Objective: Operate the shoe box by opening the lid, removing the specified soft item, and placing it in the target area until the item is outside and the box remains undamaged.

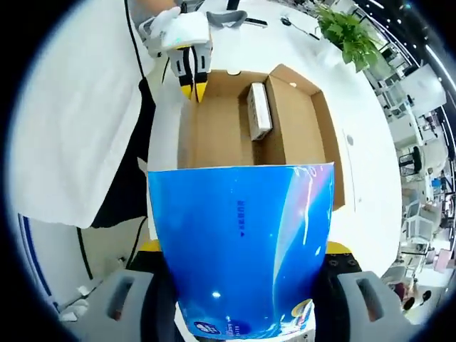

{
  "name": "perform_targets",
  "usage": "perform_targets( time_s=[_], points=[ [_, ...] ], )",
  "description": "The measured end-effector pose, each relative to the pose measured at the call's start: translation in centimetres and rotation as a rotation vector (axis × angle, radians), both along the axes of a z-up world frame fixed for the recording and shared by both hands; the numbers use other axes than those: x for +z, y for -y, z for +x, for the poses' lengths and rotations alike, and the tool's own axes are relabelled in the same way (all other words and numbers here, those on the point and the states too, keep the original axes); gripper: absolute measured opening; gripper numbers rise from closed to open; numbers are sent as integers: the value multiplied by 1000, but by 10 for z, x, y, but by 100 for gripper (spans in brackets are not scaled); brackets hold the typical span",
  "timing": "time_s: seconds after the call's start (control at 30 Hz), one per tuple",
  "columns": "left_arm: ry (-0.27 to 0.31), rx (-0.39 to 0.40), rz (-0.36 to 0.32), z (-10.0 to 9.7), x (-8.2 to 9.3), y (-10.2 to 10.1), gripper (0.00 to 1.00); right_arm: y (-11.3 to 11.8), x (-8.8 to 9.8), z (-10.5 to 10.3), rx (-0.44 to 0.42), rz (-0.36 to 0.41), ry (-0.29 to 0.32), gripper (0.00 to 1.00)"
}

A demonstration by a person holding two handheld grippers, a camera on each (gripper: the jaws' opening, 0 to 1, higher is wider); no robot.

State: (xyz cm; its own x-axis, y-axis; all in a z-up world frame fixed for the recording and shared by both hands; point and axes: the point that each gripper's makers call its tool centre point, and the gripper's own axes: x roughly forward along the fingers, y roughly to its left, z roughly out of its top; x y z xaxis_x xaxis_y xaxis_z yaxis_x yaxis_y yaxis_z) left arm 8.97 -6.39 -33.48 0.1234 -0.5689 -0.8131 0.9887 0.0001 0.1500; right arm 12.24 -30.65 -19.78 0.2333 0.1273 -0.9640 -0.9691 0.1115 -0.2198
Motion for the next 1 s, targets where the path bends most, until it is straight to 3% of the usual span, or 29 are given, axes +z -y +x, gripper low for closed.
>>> perform_targets(
  time_s=[0.27,0.5,1.0],
  points=[
    [-1,-3,0,0,0,0,3,21,5,-11,-35,-7,-20,78],
    [-4,-7,3,0,0,0,3,48,9,-15,-35,-63,-46,78],
    [-5,-4,1,0,1,0,3,71,3,-34,-43,-89,-79,78]
  ],
)
